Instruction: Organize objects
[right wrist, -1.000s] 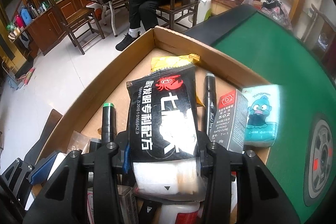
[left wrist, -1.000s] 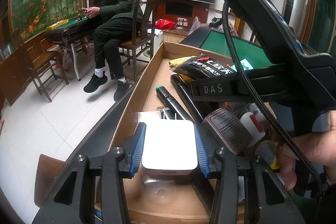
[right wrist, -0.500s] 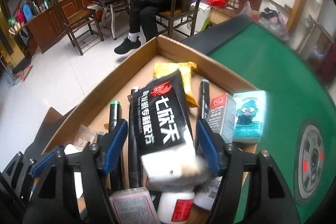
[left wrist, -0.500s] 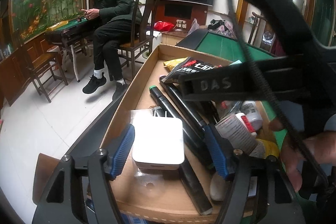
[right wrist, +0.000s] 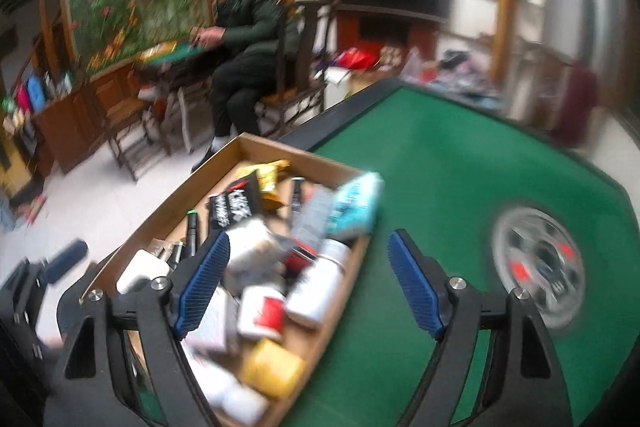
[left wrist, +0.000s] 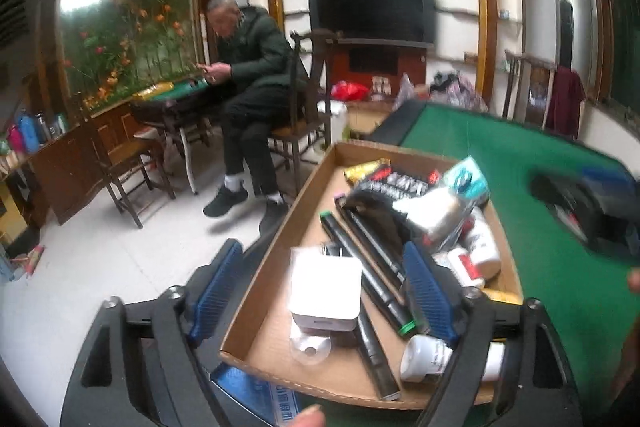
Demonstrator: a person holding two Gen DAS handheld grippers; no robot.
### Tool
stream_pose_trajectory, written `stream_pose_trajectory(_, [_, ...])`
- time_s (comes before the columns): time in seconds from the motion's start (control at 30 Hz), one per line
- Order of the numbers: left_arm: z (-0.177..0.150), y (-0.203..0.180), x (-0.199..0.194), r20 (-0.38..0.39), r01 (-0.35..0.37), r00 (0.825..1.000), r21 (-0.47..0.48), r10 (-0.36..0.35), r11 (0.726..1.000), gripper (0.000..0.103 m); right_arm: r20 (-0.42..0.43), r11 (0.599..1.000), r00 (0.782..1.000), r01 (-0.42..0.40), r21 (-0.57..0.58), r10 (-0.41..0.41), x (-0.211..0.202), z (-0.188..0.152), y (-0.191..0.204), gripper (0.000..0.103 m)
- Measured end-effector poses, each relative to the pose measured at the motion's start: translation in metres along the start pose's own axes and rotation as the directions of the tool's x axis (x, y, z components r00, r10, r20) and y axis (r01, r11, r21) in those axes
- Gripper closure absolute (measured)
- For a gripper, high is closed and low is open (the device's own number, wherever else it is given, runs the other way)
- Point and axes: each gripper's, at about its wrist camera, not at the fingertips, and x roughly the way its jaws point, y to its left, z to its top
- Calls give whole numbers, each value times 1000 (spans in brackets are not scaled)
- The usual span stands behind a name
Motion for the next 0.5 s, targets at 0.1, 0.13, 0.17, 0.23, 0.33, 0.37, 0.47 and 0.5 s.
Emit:
stream_pose_trajectory(0.1, [-3,1,-12,9,-3,1000,0,3,1000,7,58,999,998,8,37,-10,-23,-23,-16,21])
stream_pose_trajectory(0.13, [-5,1,-16,27,-1,1000,2,1,1000,7,72,999,997,3,50,-7,-29,-32,-22,21])
stream_pose_trajectory(0.17, [-6,3,-22,42,7,999,-7,-7,1000,7,79,998,997,-5,59,0,-32,-36,-23,21])
stream_pose_trajectory(0.23, [-4,5,-30,35,-2,999,-32,3,999,7,95,997,995,-47,65,40,-40,-44,-25,21])
stream_pose_trajectory(0.33, [-2,2,-33,35,-34,999,-14,34,999,7,107,997,992,-73,34,69,-44,-48,-14,21])
stream_pose_trajectory(0.37, [-1,0,-31,32,-39,999,-5,39,999,7,106,996,991,-87,24,84,-43,-47,-9,21])
stream_pose_trajectory(0.47, [-4,-6,-28,32,-48,998,5,47,999,7,97,993,989,-112,22,109,-47,-53,-6,21])
stream_pose_trajectory(0.5, [-6,-9,-28,41,-52,998,22,51,998,7,94,993,989,-115,21,113,-47,-54,-4,21])
